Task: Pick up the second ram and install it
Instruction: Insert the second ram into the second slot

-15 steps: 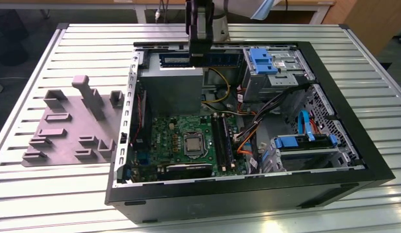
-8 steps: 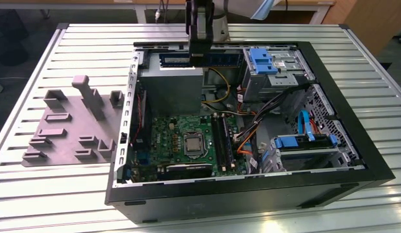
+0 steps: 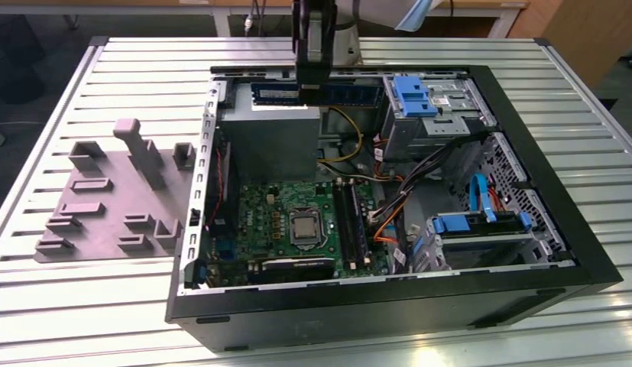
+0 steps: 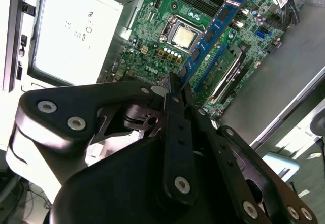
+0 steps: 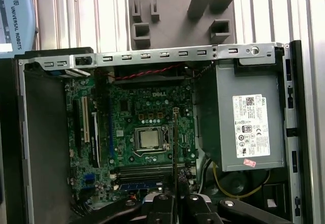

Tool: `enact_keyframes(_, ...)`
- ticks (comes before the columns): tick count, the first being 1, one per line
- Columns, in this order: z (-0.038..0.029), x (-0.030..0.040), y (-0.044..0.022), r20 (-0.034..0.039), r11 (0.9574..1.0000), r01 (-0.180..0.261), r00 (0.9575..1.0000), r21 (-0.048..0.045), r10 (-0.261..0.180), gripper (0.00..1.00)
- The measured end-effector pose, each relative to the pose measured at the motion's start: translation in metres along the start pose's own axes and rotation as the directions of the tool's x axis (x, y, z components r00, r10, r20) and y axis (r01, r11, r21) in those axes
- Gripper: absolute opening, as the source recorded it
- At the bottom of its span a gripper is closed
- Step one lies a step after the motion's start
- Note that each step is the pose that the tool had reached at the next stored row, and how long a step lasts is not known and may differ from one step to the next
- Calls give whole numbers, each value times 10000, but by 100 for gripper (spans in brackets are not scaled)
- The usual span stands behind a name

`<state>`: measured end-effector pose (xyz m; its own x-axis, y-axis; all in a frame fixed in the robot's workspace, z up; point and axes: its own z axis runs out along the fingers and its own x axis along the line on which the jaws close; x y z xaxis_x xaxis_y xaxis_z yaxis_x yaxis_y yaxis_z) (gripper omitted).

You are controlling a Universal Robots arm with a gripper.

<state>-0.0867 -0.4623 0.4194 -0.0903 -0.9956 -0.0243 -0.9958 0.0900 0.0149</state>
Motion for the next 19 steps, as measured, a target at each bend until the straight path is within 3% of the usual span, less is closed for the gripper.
enact_keyframes(9, 3, 0, 0, 8, 9983, -578, 9983, 14, 578, 14)
enact_keyframes(19, 4, 0, 0, 16, 9938, -1114, 9938, 27, 1114, 14)
